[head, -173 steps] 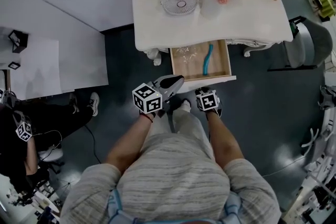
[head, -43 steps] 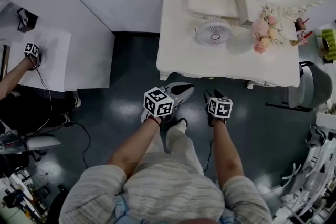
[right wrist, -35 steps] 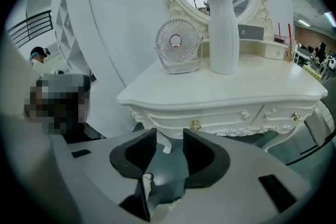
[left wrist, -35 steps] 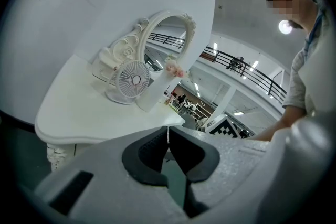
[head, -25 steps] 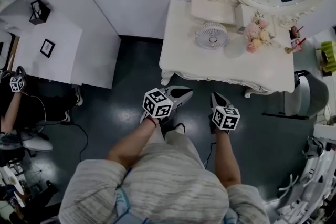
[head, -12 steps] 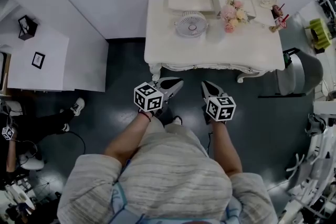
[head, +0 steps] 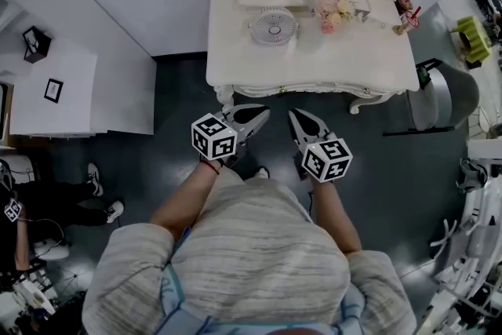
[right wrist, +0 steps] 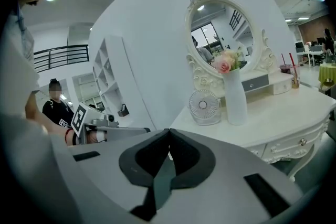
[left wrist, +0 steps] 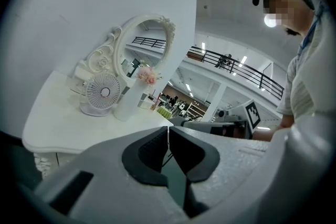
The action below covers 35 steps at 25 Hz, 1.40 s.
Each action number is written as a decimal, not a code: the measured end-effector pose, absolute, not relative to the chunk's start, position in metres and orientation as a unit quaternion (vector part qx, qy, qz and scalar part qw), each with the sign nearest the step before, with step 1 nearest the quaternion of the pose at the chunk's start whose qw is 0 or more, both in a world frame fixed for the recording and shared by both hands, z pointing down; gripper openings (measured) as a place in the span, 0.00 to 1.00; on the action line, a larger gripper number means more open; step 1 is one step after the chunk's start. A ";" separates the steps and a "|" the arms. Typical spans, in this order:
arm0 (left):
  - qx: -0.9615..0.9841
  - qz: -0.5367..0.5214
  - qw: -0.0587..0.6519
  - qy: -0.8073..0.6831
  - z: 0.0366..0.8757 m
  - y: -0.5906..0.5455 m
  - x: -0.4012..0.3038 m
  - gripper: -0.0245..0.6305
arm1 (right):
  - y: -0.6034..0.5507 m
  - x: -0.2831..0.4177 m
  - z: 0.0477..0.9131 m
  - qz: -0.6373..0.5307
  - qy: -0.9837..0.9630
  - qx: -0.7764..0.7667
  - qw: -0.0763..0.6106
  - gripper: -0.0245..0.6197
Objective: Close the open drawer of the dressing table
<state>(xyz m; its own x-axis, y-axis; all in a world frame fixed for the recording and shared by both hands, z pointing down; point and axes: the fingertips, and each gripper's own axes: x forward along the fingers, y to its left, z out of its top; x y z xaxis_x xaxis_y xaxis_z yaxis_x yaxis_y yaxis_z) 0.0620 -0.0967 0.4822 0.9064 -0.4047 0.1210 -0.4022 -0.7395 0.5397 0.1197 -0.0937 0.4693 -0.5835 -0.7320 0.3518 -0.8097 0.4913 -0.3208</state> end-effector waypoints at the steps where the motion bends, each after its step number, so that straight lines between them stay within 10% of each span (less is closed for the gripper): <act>1: 0.934 -0.002 0.284 -0.215 0.478 -0.095 0.063 0.07 | -0.092 0.118 0.463 0.227 -0.862 0.446 0.079 0.05; 35: 0.943 -0.004 0.252 -0.215 0.444 -0.070 0.068 0.07 | -0.065 0.123 0.413 0.208 -0.877 0.432 0.019 0.05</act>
<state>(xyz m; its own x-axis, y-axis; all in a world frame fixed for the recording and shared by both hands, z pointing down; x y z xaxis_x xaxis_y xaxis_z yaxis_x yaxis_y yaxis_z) 0.0678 -0.0702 0.4436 0.9073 -0.4083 0.1010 -0.4043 -0.7803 0.4772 0.1234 -0.0650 0.4127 -0.6257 -0.7504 0.2131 -0.7662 0.5401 -0.3481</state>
